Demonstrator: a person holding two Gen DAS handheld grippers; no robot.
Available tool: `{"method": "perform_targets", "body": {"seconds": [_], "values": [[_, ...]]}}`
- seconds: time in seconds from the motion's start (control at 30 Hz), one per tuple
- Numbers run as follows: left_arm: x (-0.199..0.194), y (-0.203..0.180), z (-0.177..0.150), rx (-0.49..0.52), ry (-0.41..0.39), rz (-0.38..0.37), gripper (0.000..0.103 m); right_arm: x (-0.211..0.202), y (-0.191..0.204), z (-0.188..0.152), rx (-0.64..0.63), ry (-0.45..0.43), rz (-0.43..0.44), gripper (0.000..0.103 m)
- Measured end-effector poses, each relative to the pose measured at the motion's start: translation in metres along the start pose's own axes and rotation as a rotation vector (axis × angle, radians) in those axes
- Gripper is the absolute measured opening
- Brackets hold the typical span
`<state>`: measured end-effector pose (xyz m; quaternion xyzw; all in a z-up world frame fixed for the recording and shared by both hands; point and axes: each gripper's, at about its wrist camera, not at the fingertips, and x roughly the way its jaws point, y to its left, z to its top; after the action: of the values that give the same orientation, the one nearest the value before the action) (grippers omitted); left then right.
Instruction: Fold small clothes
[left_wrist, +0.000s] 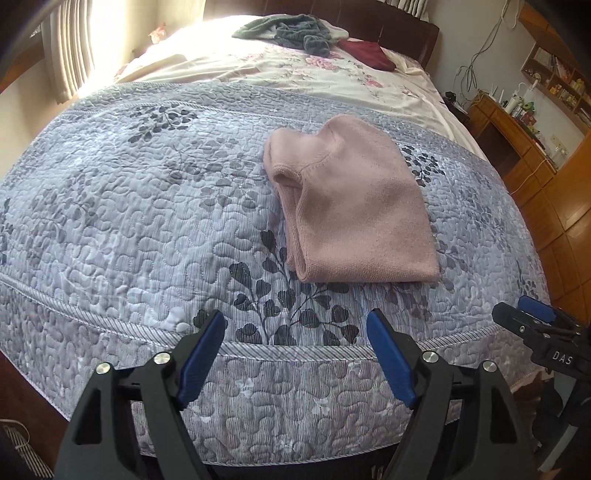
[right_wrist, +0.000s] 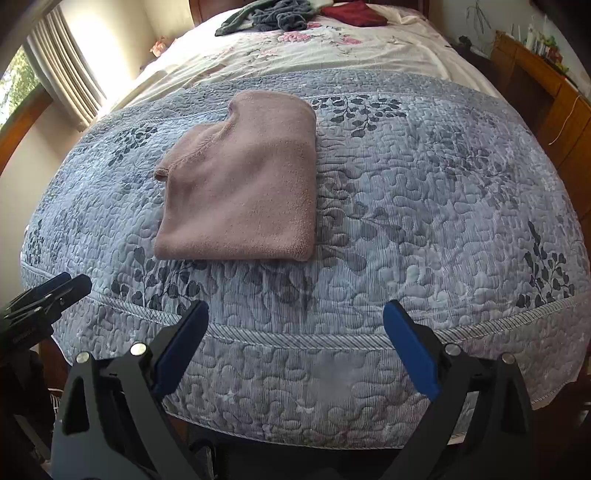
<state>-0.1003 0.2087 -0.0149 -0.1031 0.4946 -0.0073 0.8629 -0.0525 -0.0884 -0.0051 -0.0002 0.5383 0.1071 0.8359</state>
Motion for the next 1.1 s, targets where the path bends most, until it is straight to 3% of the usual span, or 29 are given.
{"method": "perform_targets", "body": {"seconds": [0.3, 0.7, 1.1], "values": [[-0.015, -0.006, -0.011, 0.02, -0.011, 0.015, 0.08, -0.012, 0.008, -0.006, -0.022, 0.003, -0.003, 0.096], [-0.036, -0.013, -0.015, 0.059, -0.048, 0.079, 0.08, -0.044, 0.015, -0.006, -0.033, -0.068, -0.064, 0.098], [-0.035, -0.025, -0.013, 0.094, -0.053, 0.099, 0.081, -0.034, 0.009, -0.006, -0.011, -0.042, -0.083, 0.1]]}}
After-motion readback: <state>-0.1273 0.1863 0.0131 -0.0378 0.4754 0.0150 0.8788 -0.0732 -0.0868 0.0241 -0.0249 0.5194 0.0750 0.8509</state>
